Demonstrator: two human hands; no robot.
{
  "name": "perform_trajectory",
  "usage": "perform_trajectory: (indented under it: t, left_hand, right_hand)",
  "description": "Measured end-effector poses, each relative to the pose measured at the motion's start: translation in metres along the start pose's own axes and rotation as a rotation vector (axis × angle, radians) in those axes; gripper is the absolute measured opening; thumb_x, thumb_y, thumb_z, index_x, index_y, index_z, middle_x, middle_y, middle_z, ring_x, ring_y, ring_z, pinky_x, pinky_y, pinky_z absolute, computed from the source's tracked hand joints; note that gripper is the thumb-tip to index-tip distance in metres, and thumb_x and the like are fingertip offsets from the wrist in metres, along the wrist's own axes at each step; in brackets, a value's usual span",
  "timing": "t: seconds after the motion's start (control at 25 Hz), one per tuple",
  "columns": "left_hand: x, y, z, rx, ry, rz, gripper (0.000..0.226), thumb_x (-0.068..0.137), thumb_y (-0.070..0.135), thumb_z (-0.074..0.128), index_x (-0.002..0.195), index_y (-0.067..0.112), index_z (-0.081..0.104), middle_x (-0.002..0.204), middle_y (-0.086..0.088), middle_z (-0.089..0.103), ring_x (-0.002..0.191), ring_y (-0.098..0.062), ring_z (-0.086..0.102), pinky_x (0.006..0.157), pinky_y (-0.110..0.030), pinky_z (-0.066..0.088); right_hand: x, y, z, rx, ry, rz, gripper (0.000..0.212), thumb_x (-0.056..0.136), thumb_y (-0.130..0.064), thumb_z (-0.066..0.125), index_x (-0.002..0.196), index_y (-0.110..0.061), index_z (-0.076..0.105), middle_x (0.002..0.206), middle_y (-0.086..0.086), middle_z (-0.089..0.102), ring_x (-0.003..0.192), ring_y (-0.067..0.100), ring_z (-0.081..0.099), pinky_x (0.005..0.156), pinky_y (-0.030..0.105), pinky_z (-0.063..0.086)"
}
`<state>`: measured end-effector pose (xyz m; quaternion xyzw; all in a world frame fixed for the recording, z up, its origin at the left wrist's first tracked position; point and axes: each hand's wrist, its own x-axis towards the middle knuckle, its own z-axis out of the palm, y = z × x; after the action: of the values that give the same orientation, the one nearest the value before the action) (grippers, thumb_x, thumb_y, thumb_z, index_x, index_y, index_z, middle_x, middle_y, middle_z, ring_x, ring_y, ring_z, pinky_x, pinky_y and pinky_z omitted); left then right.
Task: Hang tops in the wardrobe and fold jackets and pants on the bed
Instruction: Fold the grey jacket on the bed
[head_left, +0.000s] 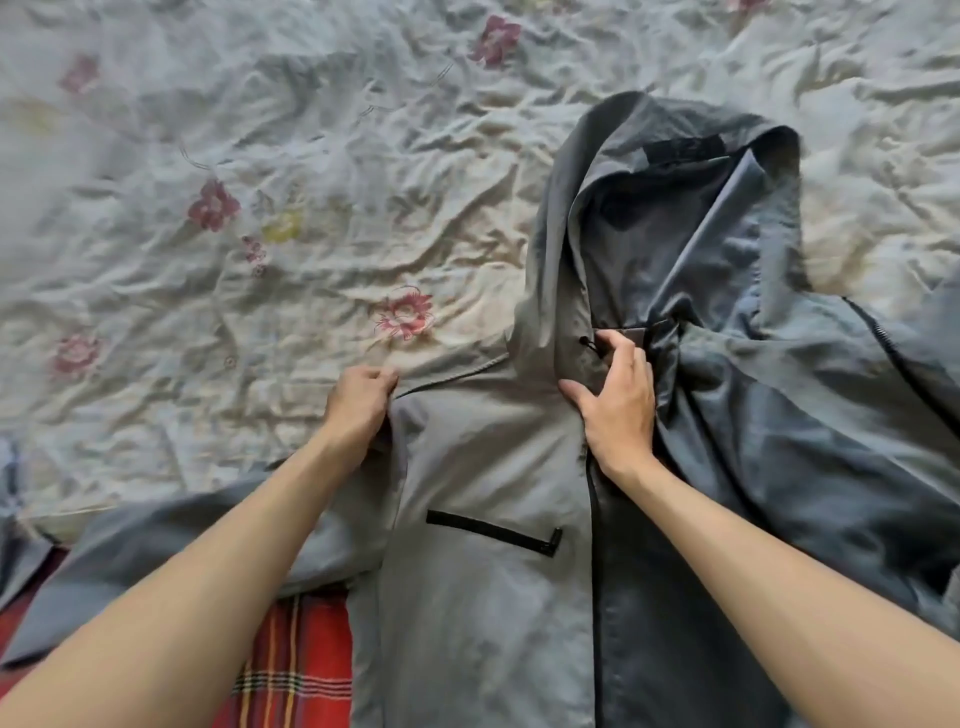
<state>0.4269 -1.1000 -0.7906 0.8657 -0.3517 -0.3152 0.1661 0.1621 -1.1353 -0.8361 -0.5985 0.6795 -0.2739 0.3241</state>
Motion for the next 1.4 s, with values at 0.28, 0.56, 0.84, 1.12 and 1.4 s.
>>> perform_trajectory:
  t: [0.28, 0.56, 0.84, 1.12, 1.4]
  left_hand:
    - [-0.011, -0.004, 0.004, 0.195, -0.056, 0.52, 0.024, 0.088, 0.035, 0.072, 0.093, 0.016, 0.059, 0.082, 0.003, 0.061, 0.08, -0.021, 0.058, 0.07, -0.035, 0.04]
    - [-0.007, -0.028, -0.029, -0.152, -0.392, 0.242, 0.037, 0.087, 0.052, 0.067, 0.114, 0.028, 0.058, 0.1, 0.01, 0.068, 0.085, 0.006, 0.061, 0.076, -0.014, 0.046]
    - [-0.017, -0.068, -0.06, 0.457, 0.046, 0.508, 0.029, 0.085, 0.036, 0.075, 0.099, 0.014, 0.064, 0.08, -0.004, 0.065, 0.075, -0.029, 0.063, 0.06, -0.035, 0.043]
    - [-0.111, -0.125, -0.017, 0.648, 0.213, 0.871, 0.058, 0.101, 0.048, 0.042, 0.149, 0.014, 0.042, 0.155, -0.015, 0.036, 0.144, -0.03, 0.033, 0.118, -0.044, 0.024]
    - [-0.125, -0.154, -0.02, 0.735, 0.097, 0.58, 0.073, 0.094, 0.042, 0.051, 0.154, 0.01, 0.025, 0.162, -0.017, 0.02, 0.15, -0.03, 0.018, 0.122, -0.045, 0.012]
  right_hand:
    - [0.009, -0.013, -0.004, 0.024, 0.062, -0.039, 0.044, 0.086, -0.021, 0.073, 0.126, -0.017, 0.055, 0.119, 0.002, 0.065, 0.108, 0.018, 0.059, 0.091, 0.03, 0.042]
    - [-0.001, -0.013, -0.006, -0.222, 0.073, -0.212, 0.052, 0.092, -0.03, 0.062, 0.139, -0.013, 0.047, 0.13, 0.012, 0.046, 0.116, 0.027, 0.044, 0.101, 0.034, 0.033]
    - [-0.102, 0.02, 0.017, -0.74, -0.23, -0.513, 0.064, 0.095, -0.052, 0.036, 0.151, -0.02, 0.039, 0.158, 0.017, 0.029, 0.147, 0.036, 0.023, 0.12, 0.055, 0.015]
    - [-0.108, 0.014, 0.014, -0.73, -0.217, -0.489, 0.066, 0.097, -0.052, 0.032, 0.155, -0.021, 0.031, 0.163, 0.014, 0.017, 0.151, 0.031, 0.012, 0.122, 0.052, 0.008]
    - [-0.172, 0.047, -0.025, -0.678, -0.316, -0.501, 0.069, 0.096, -0.044, 0.043, 0.156, -0.016, 0.024, 0.162, 0.019, 0.014, 0.149, 0.035, 0.016, 0.121, 0.047, 0.015]
